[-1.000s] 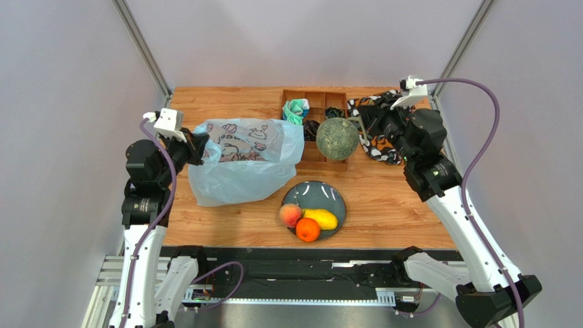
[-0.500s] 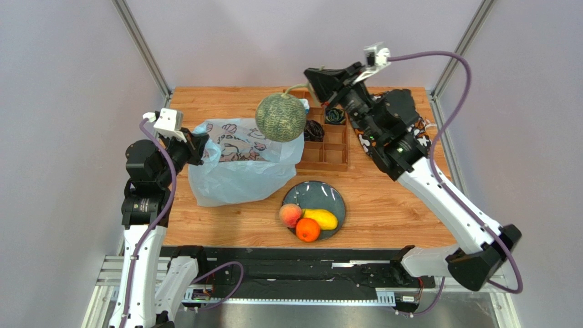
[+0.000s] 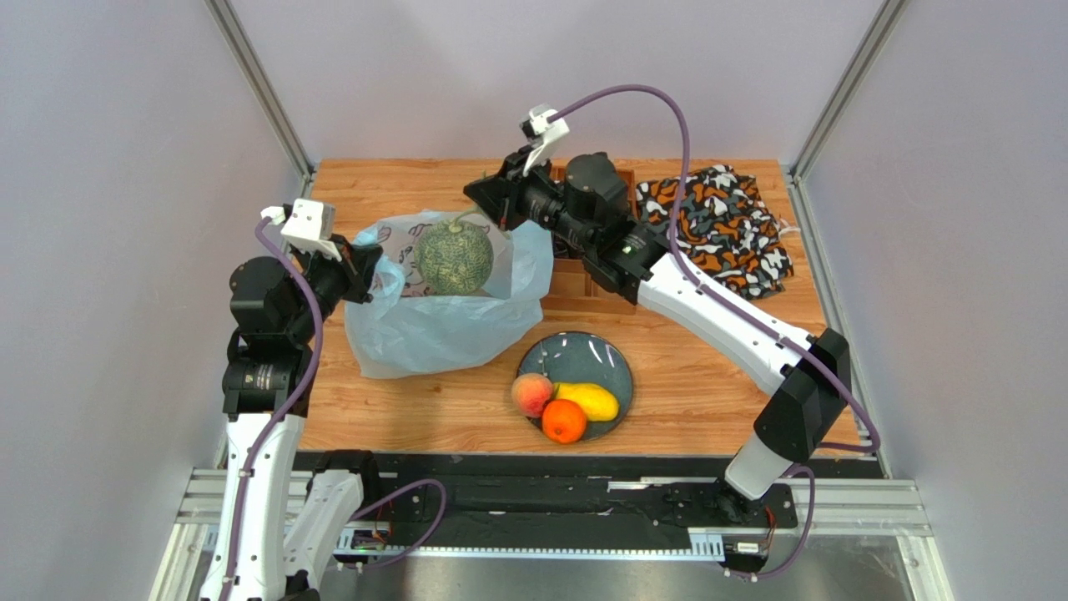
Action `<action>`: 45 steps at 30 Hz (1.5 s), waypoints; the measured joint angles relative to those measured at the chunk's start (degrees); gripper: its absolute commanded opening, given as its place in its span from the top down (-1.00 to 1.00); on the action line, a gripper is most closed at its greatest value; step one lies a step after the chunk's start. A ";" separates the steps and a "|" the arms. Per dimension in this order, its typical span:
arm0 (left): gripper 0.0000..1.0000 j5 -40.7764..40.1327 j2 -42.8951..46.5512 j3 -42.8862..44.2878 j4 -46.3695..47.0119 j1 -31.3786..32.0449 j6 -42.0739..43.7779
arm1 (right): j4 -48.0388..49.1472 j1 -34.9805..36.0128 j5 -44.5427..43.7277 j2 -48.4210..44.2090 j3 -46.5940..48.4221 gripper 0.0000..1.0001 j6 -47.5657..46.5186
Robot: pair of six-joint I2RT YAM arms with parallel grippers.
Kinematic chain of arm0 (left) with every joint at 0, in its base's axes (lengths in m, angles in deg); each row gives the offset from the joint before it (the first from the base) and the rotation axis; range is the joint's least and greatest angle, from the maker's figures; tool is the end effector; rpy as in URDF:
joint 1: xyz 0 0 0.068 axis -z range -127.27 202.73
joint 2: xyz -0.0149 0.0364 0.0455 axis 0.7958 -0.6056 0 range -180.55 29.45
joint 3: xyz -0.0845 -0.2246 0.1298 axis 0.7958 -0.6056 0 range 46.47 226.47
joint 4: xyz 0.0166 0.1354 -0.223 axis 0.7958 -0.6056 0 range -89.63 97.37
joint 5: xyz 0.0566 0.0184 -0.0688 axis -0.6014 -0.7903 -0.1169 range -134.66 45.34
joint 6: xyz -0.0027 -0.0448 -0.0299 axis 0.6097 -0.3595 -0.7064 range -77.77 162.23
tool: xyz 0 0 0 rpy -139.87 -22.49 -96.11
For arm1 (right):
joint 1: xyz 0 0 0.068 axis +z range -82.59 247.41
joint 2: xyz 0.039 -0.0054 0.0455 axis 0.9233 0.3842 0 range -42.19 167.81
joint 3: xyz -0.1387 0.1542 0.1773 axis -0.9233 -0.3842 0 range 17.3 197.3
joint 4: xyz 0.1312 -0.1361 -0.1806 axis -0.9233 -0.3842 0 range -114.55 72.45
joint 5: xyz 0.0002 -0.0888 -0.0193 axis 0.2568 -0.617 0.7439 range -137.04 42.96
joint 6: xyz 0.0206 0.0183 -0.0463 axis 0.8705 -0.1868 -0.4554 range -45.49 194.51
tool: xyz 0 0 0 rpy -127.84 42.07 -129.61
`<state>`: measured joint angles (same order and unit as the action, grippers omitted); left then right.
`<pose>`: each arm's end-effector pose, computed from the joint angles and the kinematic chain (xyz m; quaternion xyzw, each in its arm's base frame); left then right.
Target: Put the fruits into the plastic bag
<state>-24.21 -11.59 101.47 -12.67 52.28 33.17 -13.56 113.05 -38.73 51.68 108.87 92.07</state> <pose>0.1509 -0.0112 0.3928 0.0577 0.7391 -0.1810 0.6463 0.2718 0.2854 0.4303 -0.2190 0.6614 0.4180 0.5830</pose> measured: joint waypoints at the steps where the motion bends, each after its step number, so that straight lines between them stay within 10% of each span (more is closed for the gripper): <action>1: 1.00 0.00 0.00 0.00 0.00 0.00 0.00 | -0.57 0.46 -0.15 0.20 0.00 1.00 -0.35; 30: 1.00 -0.02 0.00 0.00 -0.04 0.00 0.00 | -15.23 9.20 4.50 22.21 9.20 1.00 -1.73; 45: 1.00 -0.02 0.00 0.00 -0.09 0.00 0.00 | -17.92 9.18 4.87 23.50 10.49 -0.27 -0.35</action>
<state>-24.23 -11.59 101.47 -12.75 52.28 33.17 -31.48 122.23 -33.85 75.17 119.36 91.72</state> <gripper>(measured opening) 0.008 0.547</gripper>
